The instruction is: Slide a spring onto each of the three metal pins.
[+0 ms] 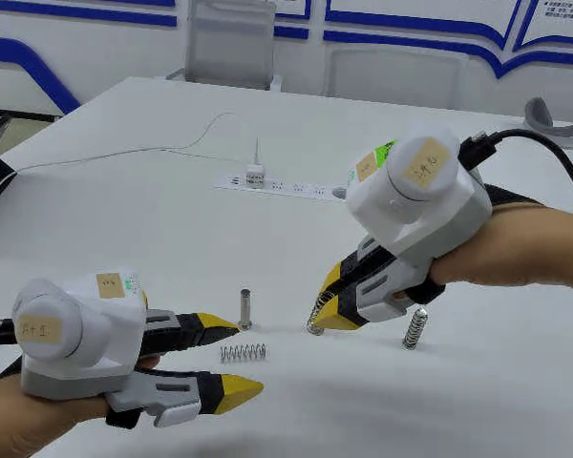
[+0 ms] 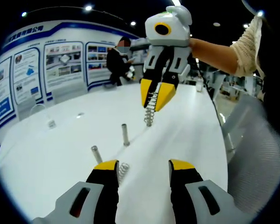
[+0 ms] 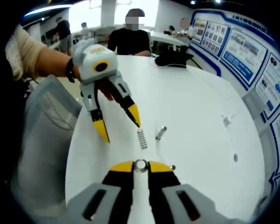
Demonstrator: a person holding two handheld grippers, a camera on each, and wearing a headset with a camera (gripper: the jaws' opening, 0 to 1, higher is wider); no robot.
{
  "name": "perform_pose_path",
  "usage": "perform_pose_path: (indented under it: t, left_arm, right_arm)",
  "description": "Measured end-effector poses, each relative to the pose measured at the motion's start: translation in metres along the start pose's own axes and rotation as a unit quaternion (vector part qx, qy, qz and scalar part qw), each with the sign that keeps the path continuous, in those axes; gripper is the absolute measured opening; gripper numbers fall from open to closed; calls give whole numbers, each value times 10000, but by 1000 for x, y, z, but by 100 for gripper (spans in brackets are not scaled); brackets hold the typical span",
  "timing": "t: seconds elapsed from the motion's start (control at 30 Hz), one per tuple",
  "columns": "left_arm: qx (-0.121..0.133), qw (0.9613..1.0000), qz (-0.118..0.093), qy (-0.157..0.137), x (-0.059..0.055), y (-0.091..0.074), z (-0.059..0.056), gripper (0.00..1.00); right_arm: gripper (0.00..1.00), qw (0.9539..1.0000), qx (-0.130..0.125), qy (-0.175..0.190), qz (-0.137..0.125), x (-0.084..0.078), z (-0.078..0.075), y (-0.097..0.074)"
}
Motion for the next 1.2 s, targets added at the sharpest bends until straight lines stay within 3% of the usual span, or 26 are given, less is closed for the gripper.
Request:
perform_pose_path:
  t: [0.6, 1.2]
  left_arm:
    - [214, 9996, 21, -173, -9, -9, 7, 51]
    - [348, 9988, -47, -331, -12, -10, 9, 57]
  right_arm:
    - [12, 9991, -323, 253, 56, -8, -34, -4]
    - [12, 9978, -322, 477, 326, -19, -59, 19]
Point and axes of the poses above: the centre of the closed fingertips' face, and the gripper's own axes: y roughly forward along the fingers, z roughly to its left, x roughly out of its top, the point moved 3 cm from there along -y, roughly backward along the fingers, and after that the axes turned 2 degrees about x, right-handed, at the moved point
